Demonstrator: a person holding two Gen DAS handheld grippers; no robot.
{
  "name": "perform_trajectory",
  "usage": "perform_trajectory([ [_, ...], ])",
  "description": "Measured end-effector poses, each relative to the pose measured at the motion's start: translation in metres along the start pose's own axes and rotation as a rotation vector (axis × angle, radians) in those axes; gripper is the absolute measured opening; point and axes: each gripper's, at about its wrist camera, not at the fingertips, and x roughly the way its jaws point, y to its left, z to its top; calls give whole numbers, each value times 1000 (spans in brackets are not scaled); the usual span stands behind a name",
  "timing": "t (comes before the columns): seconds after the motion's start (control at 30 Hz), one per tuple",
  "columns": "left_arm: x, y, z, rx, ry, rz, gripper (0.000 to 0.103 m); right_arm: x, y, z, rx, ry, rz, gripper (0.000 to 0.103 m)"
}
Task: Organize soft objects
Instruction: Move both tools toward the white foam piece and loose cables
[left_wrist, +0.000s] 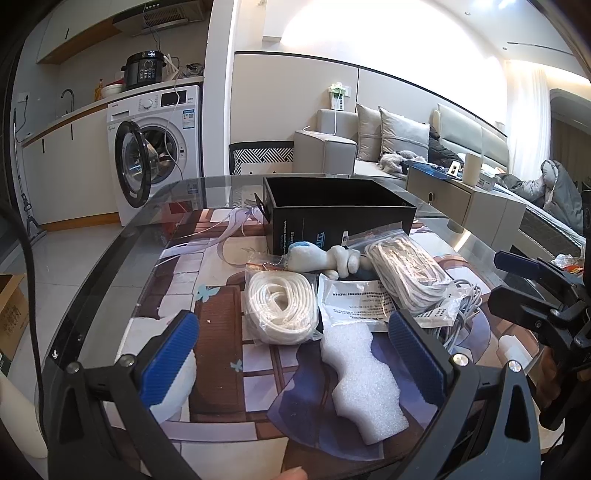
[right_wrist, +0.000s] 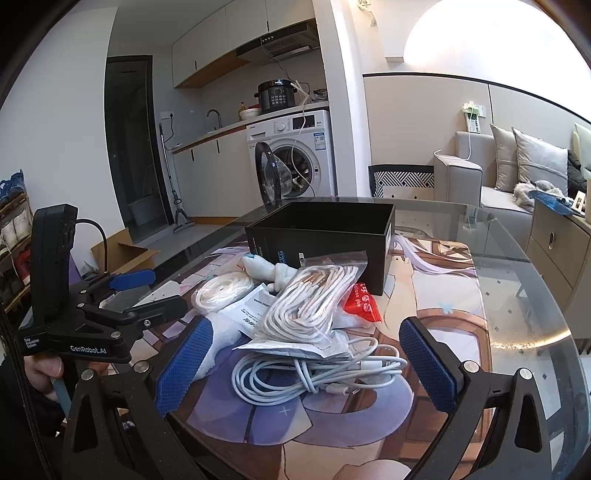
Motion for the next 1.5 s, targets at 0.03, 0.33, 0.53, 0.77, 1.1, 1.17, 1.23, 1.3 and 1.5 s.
perform_trajectory([
  [0.03,0,0,0,1,1,0,103,0,0,0,0,1,-1,103],
  [0.33,0,0,0,-2,-3,4,103,3,-3,-2,6,11,-6,103],
  [0.53,0,1,0,-3,-7,4,103,7,-1,-4,-4,21,-11,103],
  [0.77,-1,1,-1,0,-4,-6,103,12,-4,-6,5,43,-16,103],
  [1.1,2,-3,-3,12,8,-11,103,16,-11,-9,16,67,-31,103],
  [1.17,1,-4,-2,13,6,-10,103,16,-12,-9,16,69,-35,103],
  [1.23,1,-4,-2,14,3,-12,103,17,-13,-9,18,71,-38,103],
  [1.3,0,-4,-2,14,1,-11,103,17,-13,-9,19,72,-38,103],
  [1.5,-1,-5,-3,20,-9,-11,103,19,-13,-10,18,73,-39,103],
])
